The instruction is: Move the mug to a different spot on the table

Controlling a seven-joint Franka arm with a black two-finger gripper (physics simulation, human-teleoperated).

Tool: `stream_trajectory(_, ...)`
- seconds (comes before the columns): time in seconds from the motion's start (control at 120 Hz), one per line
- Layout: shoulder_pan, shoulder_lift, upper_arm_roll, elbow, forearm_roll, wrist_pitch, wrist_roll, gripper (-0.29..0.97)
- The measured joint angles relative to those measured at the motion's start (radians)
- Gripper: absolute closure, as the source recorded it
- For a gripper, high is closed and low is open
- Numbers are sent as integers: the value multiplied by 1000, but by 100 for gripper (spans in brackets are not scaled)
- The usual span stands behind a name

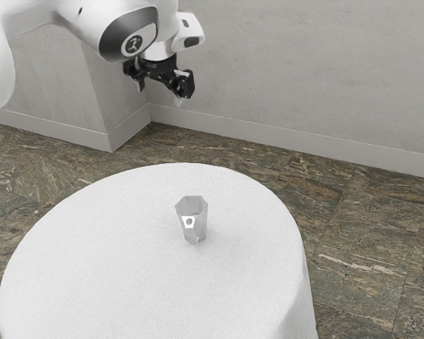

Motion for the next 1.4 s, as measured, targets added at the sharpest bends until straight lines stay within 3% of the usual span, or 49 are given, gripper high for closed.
stream_trajectory(0.267, -1, 35, -2, -154, -162, 12, -34, 0)
stream_trajectory(0.4, -18, 37, -1, -220, -311, 19, -54, 0)
stream_trajectory(0.6, -41, 19, -1, -481, -444, 191, -94, 0)
stream_trajectory(0.8, 5, 93, -18, -542, -495, 375, -122, 0)
stream_trajectory(0.908, 198, 165, -197, -538, -517, 448, -132, 1)
stream_trajectory(1.025, 317, 194, -323, -535, -527, 521, -142, 4)
stream_trajectory(1.258, 340, 197, -353, -538, -530, 592, -156, 35)
stream_trajectory(1.4, 340, 192, -351, -545, -530, 602, -163, 45)
